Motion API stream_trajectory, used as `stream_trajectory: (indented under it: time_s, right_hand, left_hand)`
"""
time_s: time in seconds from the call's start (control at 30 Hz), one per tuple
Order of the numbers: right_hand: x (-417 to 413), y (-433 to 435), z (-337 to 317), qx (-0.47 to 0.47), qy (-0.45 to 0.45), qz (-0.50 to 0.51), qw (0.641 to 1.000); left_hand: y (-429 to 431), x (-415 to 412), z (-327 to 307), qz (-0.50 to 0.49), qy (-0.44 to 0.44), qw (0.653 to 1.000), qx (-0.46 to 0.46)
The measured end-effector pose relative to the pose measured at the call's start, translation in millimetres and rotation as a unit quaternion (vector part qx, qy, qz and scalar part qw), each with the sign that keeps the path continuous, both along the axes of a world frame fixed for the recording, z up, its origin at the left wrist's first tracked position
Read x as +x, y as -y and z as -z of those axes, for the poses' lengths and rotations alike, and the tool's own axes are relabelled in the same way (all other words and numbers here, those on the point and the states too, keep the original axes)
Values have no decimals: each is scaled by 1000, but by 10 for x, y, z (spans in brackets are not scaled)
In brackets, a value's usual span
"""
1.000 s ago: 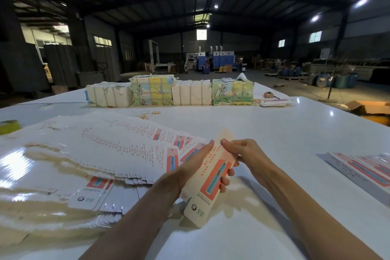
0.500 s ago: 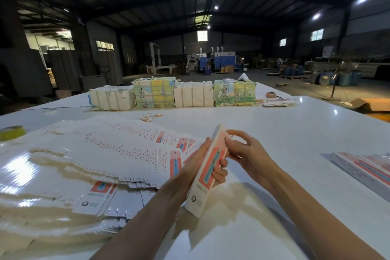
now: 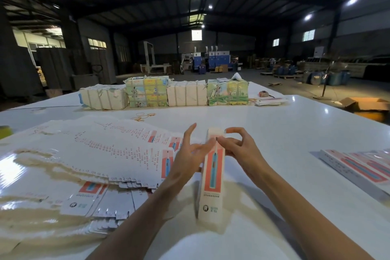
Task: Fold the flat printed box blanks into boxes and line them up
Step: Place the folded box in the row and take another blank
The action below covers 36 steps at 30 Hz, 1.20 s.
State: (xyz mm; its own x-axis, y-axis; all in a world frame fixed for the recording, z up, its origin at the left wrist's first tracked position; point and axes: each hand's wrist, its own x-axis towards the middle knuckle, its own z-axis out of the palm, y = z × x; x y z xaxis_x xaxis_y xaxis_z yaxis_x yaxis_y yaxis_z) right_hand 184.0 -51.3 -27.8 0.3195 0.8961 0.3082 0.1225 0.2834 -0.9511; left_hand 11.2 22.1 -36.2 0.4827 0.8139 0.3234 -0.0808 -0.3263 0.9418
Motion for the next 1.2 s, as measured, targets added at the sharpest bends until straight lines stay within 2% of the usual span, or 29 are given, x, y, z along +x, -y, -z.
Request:
stream_trajectory:
  time_s: [0.13,0.47,0.7,0.9,1.03,1.2]
  right_hand:
    - [-48,-15,27,13,33,4,999]
    - [-115,6,2,56,21,7,998]
    - [-113,14,7,32,55,48,997]
    - [-121,32,13,26,59,14,998]
    - [-147,25,28,14,86,-1,996]
    - [-80,10,-31,11,-39,15,999]
  left_hand:
    - [56,-22,-27,6,-72,996,59]
    - [74,-28,-60,-1,-2,1000,25]
    - [104,-23,-56,5,-60,996,60]
    - [142,88,26,16,-112,989,90]
    - [105,41,92,9,-102,993,67]
    - [159,7,50,39,-124,990,57]
